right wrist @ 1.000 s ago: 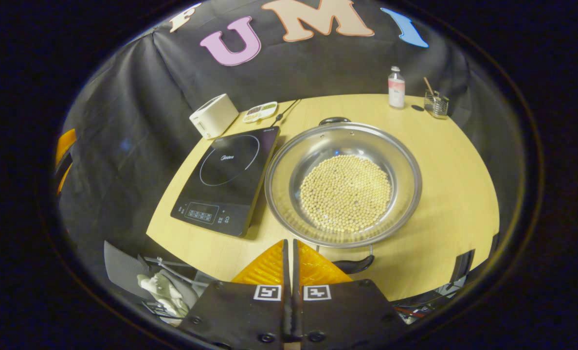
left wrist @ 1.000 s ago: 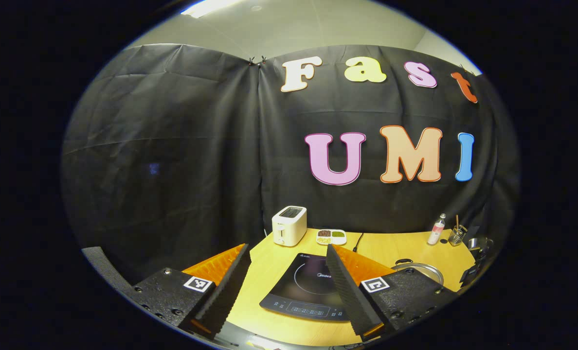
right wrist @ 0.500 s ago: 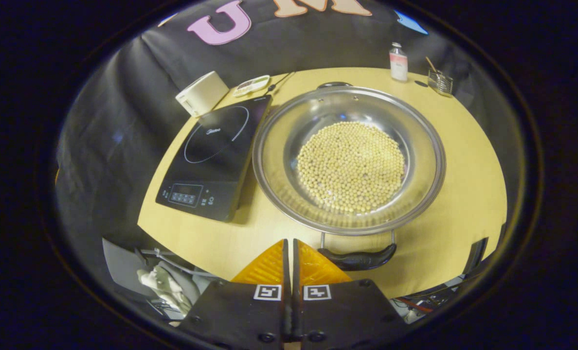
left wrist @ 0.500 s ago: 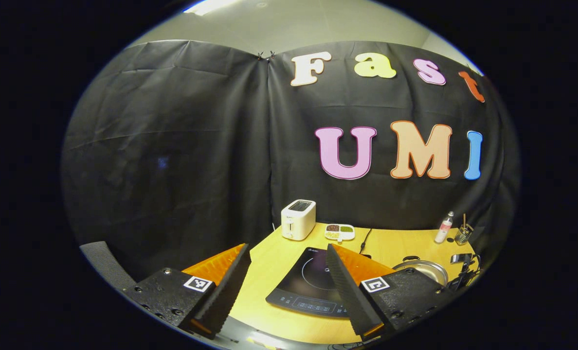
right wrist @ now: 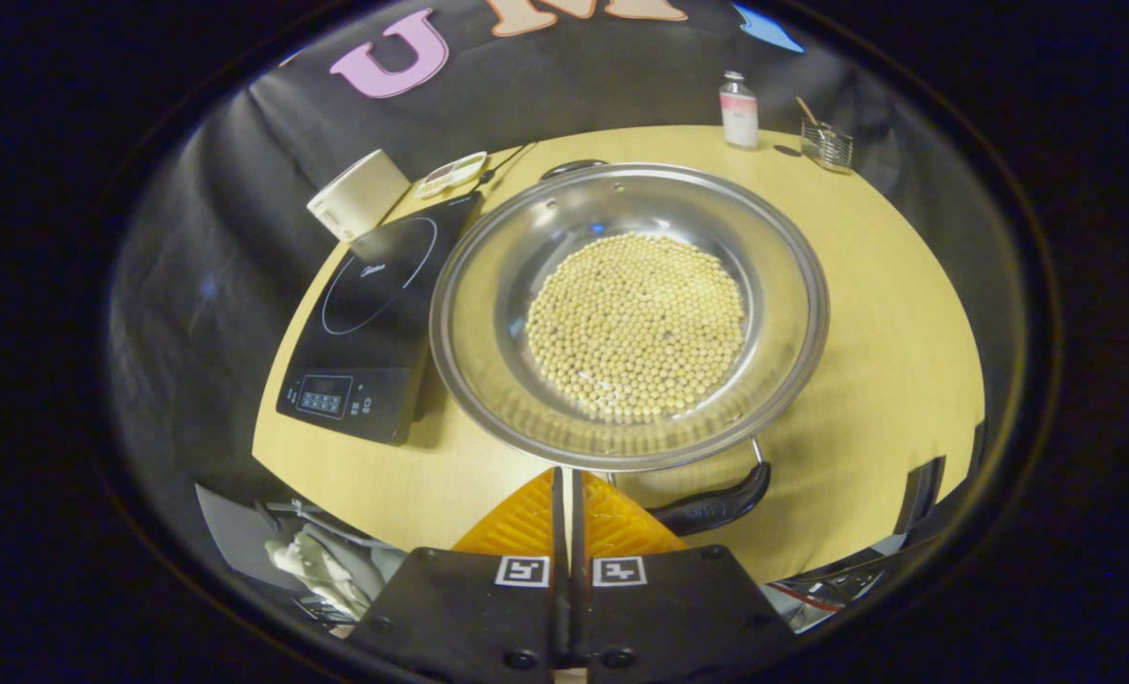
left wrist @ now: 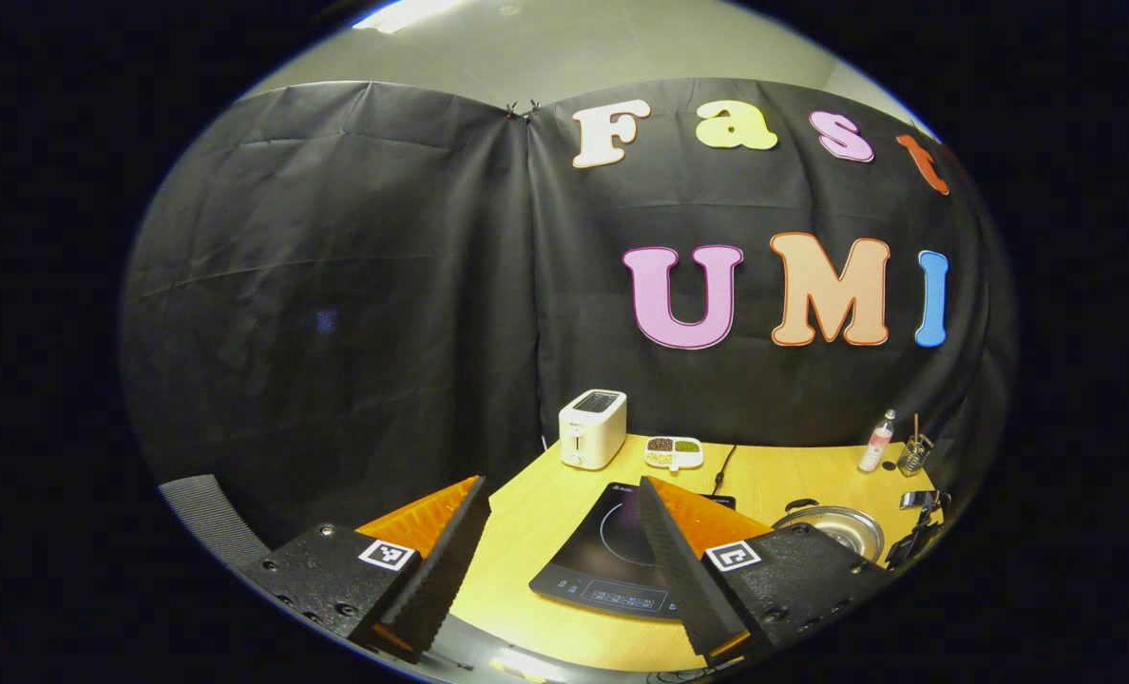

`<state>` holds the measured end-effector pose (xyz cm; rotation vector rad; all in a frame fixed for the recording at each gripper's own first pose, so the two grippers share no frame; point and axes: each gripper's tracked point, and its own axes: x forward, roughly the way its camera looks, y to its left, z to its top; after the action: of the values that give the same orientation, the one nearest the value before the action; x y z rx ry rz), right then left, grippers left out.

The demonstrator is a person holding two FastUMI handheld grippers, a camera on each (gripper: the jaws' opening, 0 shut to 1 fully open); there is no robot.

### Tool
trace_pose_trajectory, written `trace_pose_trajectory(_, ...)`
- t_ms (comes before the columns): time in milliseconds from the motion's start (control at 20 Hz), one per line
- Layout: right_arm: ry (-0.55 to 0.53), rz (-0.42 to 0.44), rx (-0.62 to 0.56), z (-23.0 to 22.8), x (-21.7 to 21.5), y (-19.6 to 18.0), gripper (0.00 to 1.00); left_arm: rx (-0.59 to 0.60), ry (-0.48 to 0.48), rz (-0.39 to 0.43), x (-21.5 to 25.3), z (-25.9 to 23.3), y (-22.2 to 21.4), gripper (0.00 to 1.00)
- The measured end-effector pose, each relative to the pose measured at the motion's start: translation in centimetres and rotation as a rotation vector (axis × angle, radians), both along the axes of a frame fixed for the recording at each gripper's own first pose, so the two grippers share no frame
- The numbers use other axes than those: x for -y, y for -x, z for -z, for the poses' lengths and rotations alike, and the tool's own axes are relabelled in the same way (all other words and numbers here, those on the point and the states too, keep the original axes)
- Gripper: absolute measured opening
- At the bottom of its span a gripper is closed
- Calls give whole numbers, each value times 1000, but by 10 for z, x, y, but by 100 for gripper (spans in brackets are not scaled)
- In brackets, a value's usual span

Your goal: First push the handle of the pot to place it horizontally, then grasp the pot with both hands and set it on the induction cooktop.

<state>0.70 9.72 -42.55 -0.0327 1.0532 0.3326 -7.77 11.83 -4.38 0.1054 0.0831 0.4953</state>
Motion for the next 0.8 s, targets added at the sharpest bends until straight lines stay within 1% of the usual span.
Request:
trace_pose_trajectory(250,29,46,3,2,26,-13,0,0,-8,13,5,-2,-1,92)
trace_pose_trajectory(300,37,56,3,4,32,-15,3,0,-10,15,6,-1,-3,92)
trace_pose_trajectory(350,41,67,5,4,38,-17,0,0,-12,17,6,-1,-3,92)
trace_pose_trajectory(400,47,77,8,4,45,-19,0,0,-13,20,8,-2,-4,92)
trace_pose_trajectory(650,76,141,26,2,78,-39,2,2,-15,26,13,0,-6,92)
trace_pose_trajectory(700,82,156,33,2,85,-43,0,1,-16,26,12,0,-5,95)
trace_pose_trajectory(750,85,173,39,1,91,-48,2,0,-17,25,12,0,-5,95)
trace_pose_trajectory(800,85,191,44,0,97,-54,3,0,-17,25,12,1,-5,95)
